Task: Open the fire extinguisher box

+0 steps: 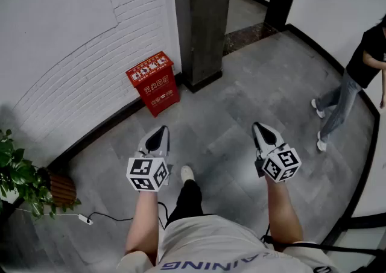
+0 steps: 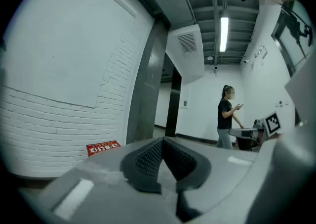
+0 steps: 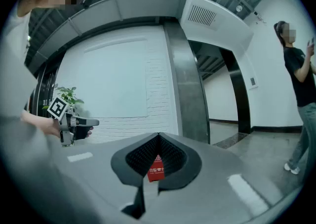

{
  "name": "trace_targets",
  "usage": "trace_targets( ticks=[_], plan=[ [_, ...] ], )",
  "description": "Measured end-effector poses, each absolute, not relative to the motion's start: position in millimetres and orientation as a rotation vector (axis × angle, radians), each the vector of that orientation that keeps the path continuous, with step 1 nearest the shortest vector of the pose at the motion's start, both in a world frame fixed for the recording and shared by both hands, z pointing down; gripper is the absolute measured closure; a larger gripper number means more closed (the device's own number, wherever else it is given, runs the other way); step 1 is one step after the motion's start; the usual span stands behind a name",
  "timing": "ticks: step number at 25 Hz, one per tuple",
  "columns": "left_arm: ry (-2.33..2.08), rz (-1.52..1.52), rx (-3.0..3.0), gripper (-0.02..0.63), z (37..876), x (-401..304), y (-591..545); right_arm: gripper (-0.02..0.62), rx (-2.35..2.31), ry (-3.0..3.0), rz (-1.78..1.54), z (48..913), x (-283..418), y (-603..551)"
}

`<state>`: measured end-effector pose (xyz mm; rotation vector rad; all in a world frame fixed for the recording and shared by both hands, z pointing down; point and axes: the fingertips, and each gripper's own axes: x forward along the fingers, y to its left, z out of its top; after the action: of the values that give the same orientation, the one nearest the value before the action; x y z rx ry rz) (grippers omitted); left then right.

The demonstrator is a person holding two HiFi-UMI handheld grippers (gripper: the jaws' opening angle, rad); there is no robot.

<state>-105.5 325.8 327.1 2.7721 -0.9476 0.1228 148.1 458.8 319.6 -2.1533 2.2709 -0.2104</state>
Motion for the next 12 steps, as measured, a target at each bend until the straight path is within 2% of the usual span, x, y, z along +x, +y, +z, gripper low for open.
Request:
trace_targets(
  ticks=[12],
  plan=[
    [-0.944, 0.149, 2.786, 0.6, 338.3, -61.0, 100.9, 0.589, -2.127, 2.318, -0.212, 318.5, 178.3, 225.5]
  ],
)
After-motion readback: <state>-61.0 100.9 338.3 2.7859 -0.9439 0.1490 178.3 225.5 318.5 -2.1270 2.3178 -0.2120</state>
